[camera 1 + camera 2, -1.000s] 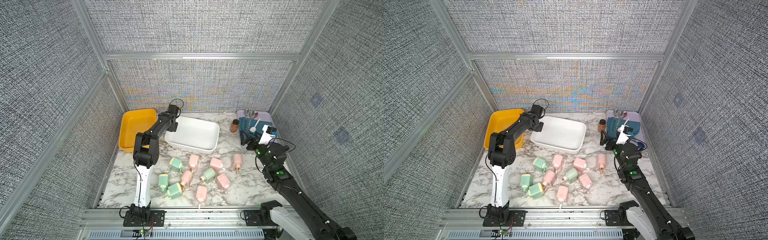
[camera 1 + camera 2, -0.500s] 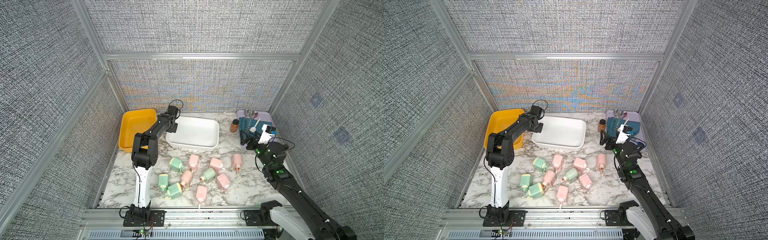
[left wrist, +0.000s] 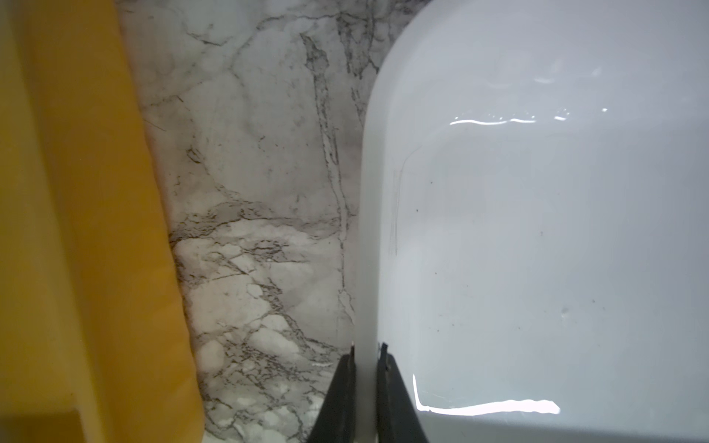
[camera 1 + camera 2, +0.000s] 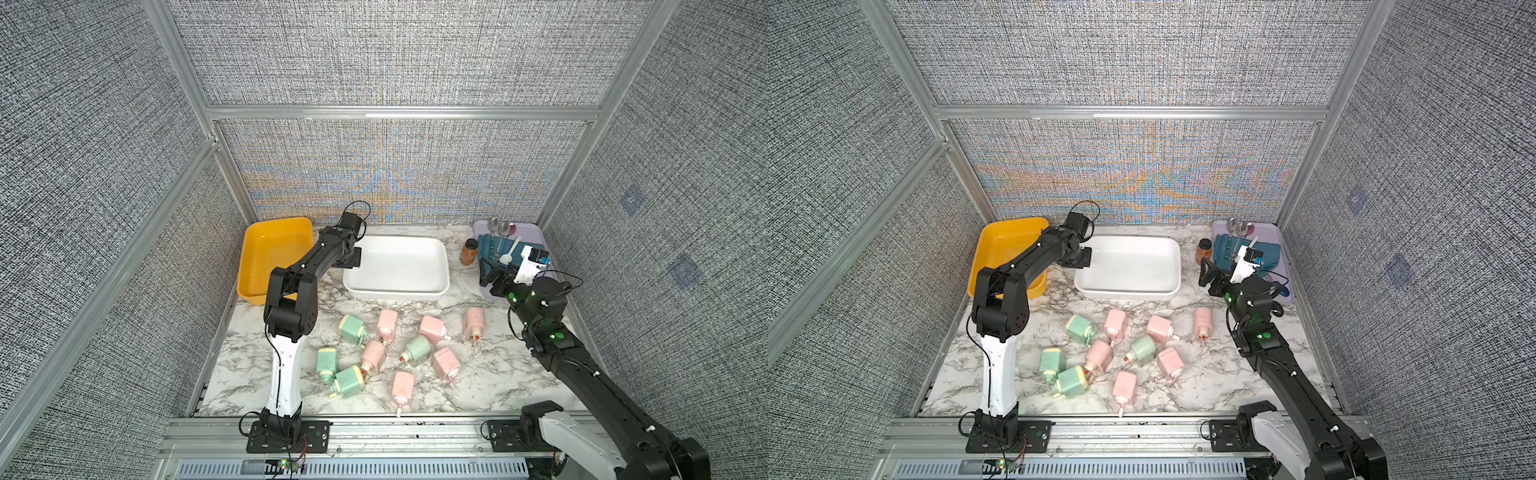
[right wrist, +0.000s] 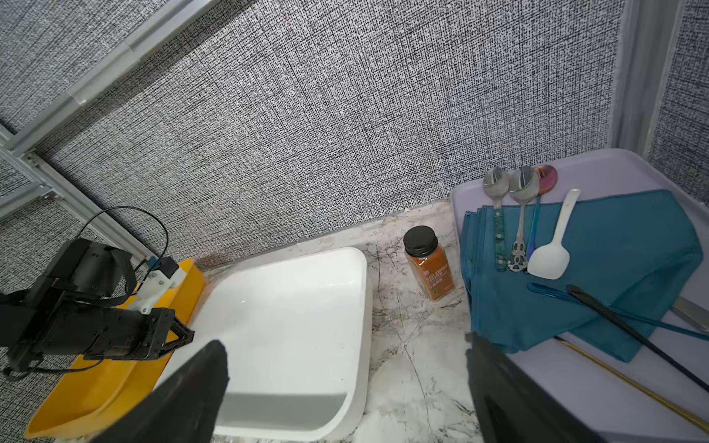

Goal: Place the pencil sharpeners by color into the storage box
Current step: Move the storage box to the center of the board.

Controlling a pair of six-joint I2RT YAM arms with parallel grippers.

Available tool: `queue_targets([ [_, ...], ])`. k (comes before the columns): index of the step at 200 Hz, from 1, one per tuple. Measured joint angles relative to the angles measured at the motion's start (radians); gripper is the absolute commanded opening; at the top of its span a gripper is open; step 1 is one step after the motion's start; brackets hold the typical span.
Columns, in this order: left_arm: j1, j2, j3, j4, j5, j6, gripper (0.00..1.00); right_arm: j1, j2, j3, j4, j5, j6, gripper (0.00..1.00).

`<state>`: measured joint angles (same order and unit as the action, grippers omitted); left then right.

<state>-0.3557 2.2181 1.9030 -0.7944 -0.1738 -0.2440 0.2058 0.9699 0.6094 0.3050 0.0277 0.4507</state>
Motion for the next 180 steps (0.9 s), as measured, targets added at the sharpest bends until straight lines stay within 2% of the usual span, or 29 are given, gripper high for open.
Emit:
queue_targets([
  [92,-0.095,0.058,0.105,-0.101,-0.002,-0.154,0.0,-0.001,0.072,0.054,-0.08,0.049,0.043,0.99],
  [180,-0.127,0.092,0.164,-0.125,0.015,-0.185,0.0,-0.001,0.085,0.066,-0.092,0.049,0.043,0.99],
])
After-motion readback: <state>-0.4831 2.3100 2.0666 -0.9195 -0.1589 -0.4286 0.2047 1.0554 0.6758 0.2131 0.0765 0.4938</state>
